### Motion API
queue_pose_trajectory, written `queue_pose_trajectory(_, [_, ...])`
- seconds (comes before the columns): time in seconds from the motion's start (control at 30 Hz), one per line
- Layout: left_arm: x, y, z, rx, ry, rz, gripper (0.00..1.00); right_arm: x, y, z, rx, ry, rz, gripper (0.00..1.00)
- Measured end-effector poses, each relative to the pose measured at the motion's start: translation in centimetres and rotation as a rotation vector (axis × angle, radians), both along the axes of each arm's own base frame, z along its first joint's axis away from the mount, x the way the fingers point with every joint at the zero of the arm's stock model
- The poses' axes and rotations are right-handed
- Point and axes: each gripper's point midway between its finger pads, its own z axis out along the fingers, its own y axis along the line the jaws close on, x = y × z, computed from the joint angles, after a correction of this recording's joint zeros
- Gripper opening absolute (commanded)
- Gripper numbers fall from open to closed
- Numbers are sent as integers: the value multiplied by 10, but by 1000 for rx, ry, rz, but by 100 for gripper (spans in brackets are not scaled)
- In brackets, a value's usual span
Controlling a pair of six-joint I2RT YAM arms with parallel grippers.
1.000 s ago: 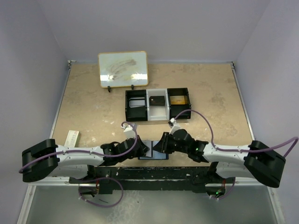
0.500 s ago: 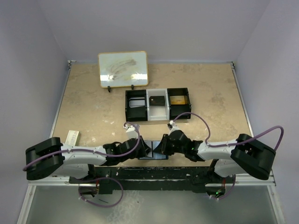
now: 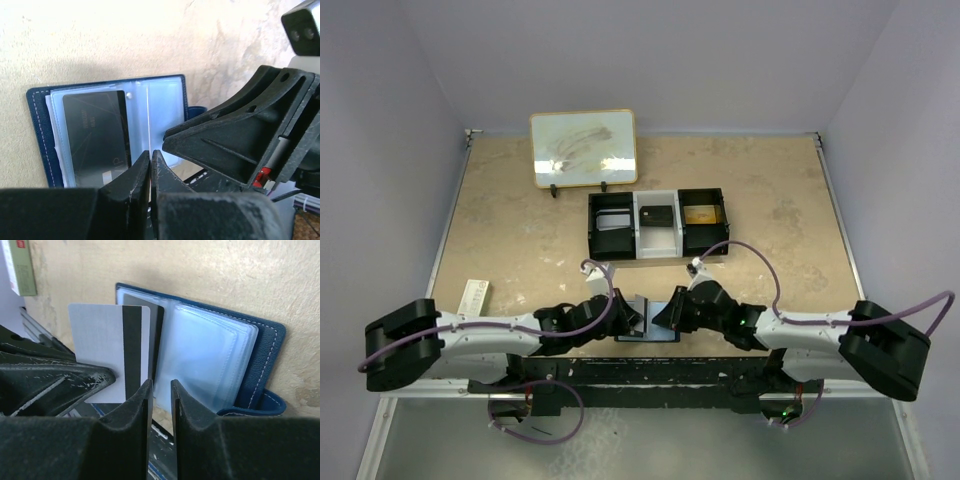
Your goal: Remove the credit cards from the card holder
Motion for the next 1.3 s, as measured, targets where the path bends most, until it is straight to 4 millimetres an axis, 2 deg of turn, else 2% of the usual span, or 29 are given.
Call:
queue_pose_trajectory(0.17, [5,5,21,-46,-38,29,0,3,1,20,44,-54,1,29])
queue_pose_trajectory(0.37, [4,11,18,-38,-41,37,0,6,2,38,102,-97,1,45])
queue_pose_trajectory(0.57, [3,8,4,-34,-15,36,0,3,-3,28,129,-53,-31,48])
queue_pose_trajectory(0.77, [-1,11,-12,-107,43,84,0,-13,-6,5,168,56,-38,49])
queue_pose_trajectory(1.1, [1,6,-4,-214,83,139,0,-12,9,1,249,140,-67,48])
queue_pose_trajectory(1.3, [-2,4,-2,-243,97,148,0,-8,15,-1,301,191,-115,39])
